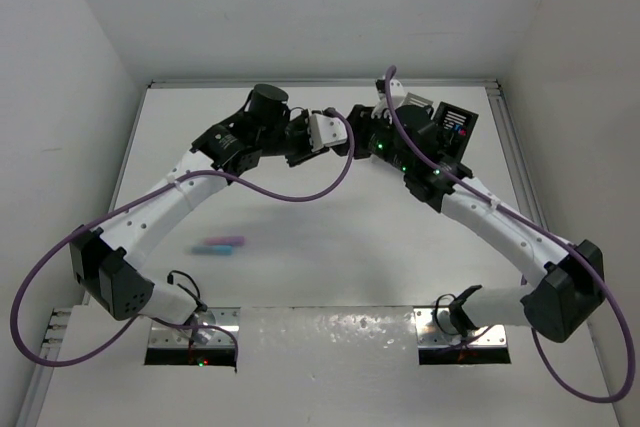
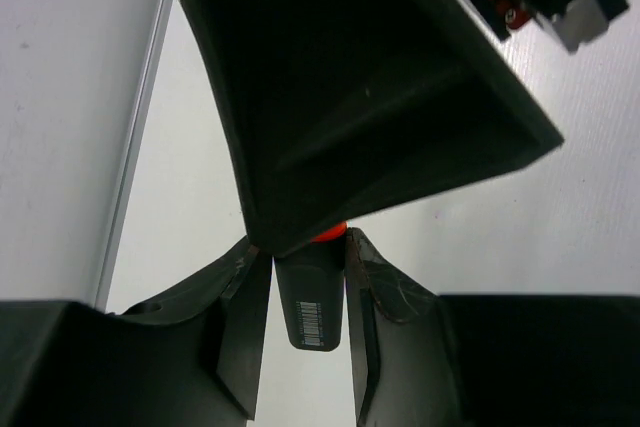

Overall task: Sort the stationery into containers
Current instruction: Pick up the pen from the center of the board, then place the pen in the storage box.

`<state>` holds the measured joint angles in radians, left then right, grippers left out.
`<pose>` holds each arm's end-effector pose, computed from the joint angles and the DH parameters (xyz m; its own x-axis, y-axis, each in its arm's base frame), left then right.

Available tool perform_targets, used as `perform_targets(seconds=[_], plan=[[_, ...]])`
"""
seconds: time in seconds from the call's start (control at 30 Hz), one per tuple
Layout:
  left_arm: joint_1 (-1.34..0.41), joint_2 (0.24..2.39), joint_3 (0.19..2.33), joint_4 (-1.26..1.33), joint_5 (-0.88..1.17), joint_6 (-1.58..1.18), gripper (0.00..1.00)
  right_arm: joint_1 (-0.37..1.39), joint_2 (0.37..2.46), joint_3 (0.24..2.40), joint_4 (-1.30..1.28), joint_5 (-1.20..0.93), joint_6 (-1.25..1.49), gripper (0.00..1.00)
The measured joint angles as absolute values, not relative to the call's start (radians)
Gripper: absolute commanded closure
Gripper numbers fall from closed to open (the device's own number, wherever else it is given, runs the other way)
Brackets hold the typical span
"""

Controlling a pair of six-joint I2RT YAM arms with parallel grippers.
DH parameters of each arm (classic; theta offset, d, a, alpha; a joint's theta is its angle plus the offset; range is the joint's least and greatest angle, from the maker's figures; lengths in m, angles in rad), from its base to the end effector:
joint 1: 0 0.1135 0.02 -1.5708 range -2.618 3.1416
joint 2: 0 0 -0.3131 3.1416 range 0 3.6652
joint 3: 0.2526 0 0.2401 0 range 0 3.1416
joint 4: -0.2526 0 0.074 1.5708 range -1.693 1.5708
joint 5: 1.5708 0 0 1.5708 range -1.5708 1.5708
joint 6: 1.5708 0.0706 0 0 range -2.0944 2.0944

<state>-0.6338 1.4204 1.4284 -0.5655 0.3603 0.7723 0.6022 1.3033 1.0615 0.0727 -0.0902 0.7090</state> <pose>0.2463 -0.2119 0.4108 0.2496 0.6270 -0.7380 0.8671 0.1946 0.4585 0.2598 0.1863 0.3938 -0.5202 0.4293 -0.7383 -0.3934 0.6468 0.6533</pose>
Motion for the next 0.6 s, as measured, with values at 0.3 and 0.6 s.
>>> perform_targets(seconds=[0.3,0.6], plan=[[-0.633,1.42,1.428,-0.558,0.348,0.747,0.98,0.619,1.339,1.079,0.073,-0.107,0.716,1.0],[-0.626,1.392,1.391,-0.524,0.257,0.682,0.0,0.549,1.349,1.202,-0.118,-0.015,0.562,1.0]])
